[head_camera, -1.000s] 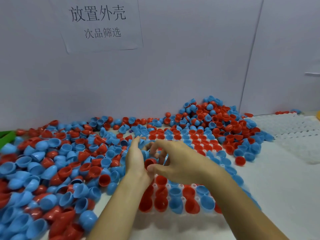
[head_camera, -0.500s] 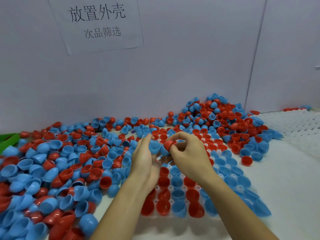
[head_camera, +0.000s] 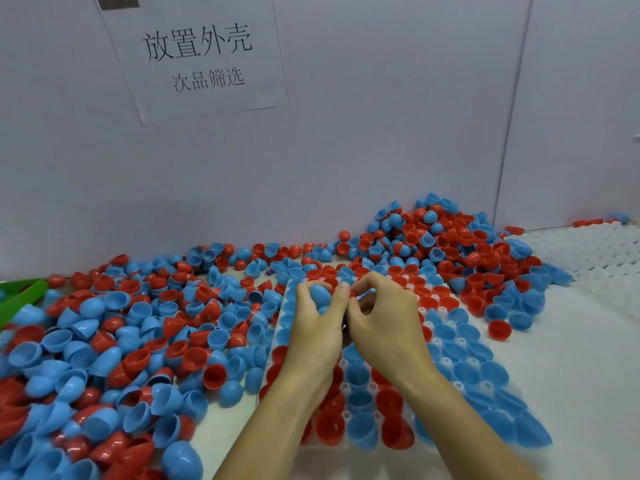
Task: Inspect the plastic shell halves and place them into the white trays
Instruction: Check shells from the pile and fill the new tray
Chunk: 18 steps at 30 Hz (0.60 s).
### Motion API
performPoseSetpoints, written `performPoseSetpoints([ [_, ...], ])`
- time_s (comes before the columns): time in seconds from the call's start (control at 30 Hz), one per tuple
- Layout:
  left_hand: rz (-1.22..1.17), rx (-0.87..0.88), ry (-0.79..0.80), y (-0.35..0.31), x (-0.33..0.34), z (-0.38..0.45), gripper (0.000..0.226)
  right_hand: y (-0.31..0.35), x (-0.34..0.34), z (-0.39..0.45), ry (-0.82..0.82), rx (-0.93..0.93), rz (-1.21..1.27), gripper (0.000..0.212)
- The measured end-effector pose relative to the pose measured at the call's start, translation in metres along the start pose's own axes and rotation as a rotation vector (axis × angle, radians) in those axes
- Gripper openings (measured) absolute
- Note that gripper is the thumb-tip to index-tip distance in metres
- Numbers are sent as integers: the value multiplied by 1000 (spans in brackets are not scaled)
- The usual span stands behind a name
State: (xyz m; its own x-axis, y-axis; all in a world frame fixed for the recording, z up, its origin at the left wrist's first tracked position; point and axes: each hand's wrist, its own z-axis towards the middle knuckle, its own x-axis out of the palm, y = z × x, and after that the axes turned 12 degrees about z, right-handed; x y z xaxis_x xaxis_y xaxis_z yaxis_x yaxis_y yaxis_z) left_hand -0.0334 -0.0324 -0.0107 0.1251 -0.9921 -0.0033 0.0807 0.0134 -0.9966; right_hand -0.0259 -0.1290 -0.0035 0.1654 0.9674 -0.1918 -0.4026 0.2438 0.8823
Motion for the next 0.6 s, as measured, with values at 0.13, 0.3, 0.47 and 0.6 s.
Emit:
performPoseSetpoints([
  [0.13, -30, -65, -91, 2, 2, 3, 19, 0, 1, 1, -59, -24, -25, 19],
  [0.3, 5, -66, -59, -3, -13, 9, 20, 1, -4, 4, -119, -82, 36, 22],
  [0.47, -35, -66, 153, -8, -17, 3, 35, 3, -1, 1, -55, -112, 120, 18],
  [0.6, 16, -38, 204, -7, -18, 3, 42, 3, -4, 1, -45, -150, 93, 17],
])
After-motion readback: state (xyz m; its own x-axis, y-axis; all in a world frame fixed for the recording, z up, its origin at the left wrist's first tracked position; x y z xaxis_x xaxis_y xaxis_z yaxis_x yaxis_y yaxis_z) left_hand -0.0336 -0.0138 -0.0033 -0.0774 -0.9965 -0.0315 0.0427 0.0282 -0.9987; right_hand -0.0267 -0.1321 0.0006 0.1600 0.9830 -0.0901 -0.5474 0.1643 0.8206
